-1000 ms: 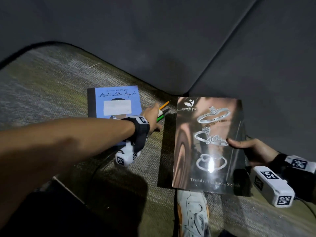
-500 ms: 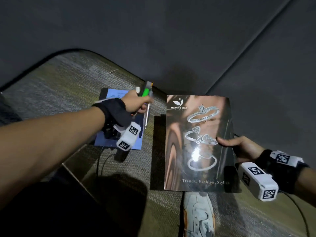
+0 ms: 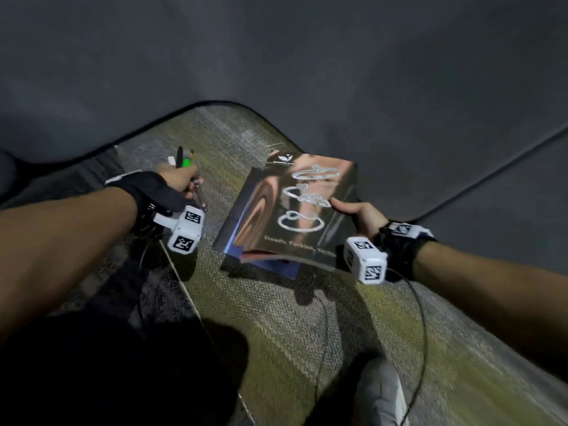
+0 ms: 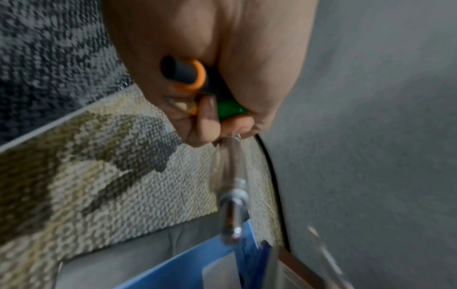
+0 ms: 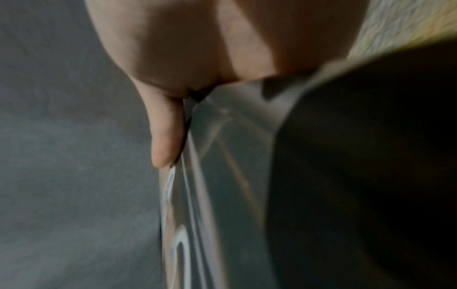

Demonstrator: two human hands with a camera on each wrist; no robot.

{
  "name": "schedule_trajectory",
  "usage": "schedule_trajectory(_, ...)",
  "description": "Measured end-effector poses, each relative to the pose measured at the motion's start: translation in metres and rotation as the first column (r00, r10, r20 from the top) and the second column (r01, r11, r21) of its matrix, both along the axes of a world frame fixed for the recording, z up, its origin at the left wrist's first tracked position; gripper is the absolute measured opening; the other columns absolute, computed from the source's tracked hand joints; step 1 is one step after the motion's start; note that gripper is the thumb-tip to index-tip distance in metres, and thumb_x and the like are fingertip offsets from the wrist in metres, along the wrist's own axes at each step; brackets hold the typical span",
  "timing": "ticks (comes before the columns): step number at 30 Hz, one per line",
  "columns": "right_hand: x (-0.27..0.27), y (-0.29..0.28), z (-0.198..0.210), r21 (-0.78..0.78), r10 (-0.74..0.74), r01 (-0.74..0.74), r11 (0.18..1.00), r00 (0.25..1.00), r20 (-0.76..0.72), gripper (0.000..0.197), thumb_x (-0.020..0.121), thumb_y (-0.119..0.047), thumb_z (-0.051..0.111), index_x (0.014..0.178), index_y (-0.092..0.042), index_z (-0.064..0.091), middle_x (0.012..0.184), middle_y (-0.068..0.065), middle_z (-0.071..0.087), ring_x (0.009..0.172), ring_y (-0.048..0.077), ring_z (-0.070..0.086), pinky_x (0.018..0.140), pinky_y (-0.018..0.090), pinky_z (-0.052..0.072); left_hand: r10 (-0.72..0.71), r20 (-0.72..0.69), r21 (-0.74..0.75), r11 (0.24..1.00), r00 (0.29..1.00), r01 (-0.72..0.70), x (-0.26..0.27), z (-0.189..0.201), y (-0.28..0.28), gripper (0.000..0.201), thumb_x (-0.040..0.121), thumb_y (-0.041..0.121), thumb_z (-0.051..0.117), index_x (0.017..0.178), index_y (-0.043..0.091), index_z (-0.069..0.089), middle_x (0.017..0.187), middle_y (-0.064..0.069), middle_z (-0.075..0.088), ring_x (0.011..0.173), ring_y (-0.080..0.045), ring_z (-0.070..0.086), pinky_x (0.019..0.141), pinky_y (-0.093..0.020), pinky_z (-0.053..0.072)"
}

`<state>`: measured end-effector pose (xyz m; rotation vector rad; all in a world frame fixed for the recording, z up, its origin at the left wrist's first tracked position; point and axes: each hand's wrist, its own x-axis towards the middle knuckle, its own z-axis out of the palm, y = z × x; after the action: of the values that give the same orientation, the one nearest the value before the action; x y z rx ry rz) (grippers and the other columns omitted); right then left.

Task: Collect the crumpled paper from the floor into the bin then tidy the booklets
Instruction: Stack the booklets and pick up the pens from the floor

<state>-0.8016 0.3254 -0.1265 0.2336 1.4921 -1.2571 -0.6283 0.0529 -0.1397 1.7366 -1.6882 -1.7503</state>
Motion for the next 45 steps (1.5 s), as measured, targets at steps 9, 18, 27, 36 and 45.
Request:
schedule_trajectory(9, 0.017, -0.067, -0.076, 0.013, -0.033, 0.034, 0.999, 0.994, -0.108, 0.056, 0.068, -0.016, 0.078, 0.119, 0.000, 0.063, 0.114, 0.023, 0.067, 0.103, 0.046, 0.064, 0.087, 0.067, 0.047, -0.048, 0.047, -0.079, 0.995, 0.998, 0.052, 0.036, 0.021, -0.009, 0.021, 0.088, 0.005, 0.050, 0.067, 0.003, 0.052, 0.028, 0.005, 0.046, 0.020, -0.002, 0.033, 0.028, -0.009, 0.028)
schedule_trajectory(18, 0.048, -0.048, -0.131, 0.469, 0.287, 0.051, 0.882, 0.730, -0.620, 0.069, 0.063, -0.062, 0.073, 0.120, -0.031, 0.053, 0.116, 0.010, 0.043, 0.108, 0.031, 0.048, 0.101, 0.041, 0.042, -0.193, 0.130, -0.065, 0.977, 0.973, 0.203, 0.022, 0.016, 0.000, 0.017, 0.087, 0.013, 0.056, 0.078, 0.000, 0.061, 0.030, 0.006, 0.041, 0.023, -0.006, 0.034, 0.028, -0.011, 0.027)
schedule_trajectory(27, 0.060, -0.066, -0.129, 0.389, 0.094, 0.250, 0.887, 0.726, -0.682, 0.055, 0.076, -0.030, 0.077, 0.120, -0.012, 0.049, 0.120, 0.014, 0.056, 0.114, 0.034, 0.053, 0.098, 0.040, 0.045, -0.252, 0.108, -0.055, 0.964, 0.962, 0.258, 0.010, 0.020, 0.010, 0.023, 0.089, 0.006, 0.050, 0.067, 0.000, 0.056, 0.029, 0.004, 0.037, 0.022, -0.005, 0.029, 0.028, -0.009, 0.023)
schedule_trajectory(36, 0.064, -0.077, -0.114, 0.361, 0.076, 0.286, 0.888, 0.681, -0.728, 0.056, 0.078, -0.012, 0.073, 0.127, -0.008, 0.045, 0.128, 0.009, 0.050, 0.114, 0.031, 0.055, 0.100, 0.039, 0.044, -0.237, 0.072, -0.032, 0.970, 0.969, 0.240, 0.016, 0.027, 0.015, 0.017, 0.092, 0.002, 0.047, 0.077, -0.002, 0.051, 0.029, 0.001, 0.045, 0.023, -0.003, 0.031, 0.029, -0.011, 0.022)
schedule_trajectory(45, 0.019, -0.065, -0.101, 0.094, 0.085, -0.068, 0.993, 0.979, -0.184, 0.018, 0.076, -0.022, 0.069, 0.086, -0.008, 0.065, 0.078, 0.009, 0.070, 0.060, 0.018, 0.069, 0.065, 0.026, 0.057, -0.268, 0.082, -0.033, 0.962, 0.960, 0.271, 0.015, 0.013, 0.006, 0.018, 0.087, 0.005, 0.054, 0.073, -0.005, 0.058, 0.043, -0.005, 0.047, 0.031, -0.011, 0.034, 0.035, -0.014, 0.026)
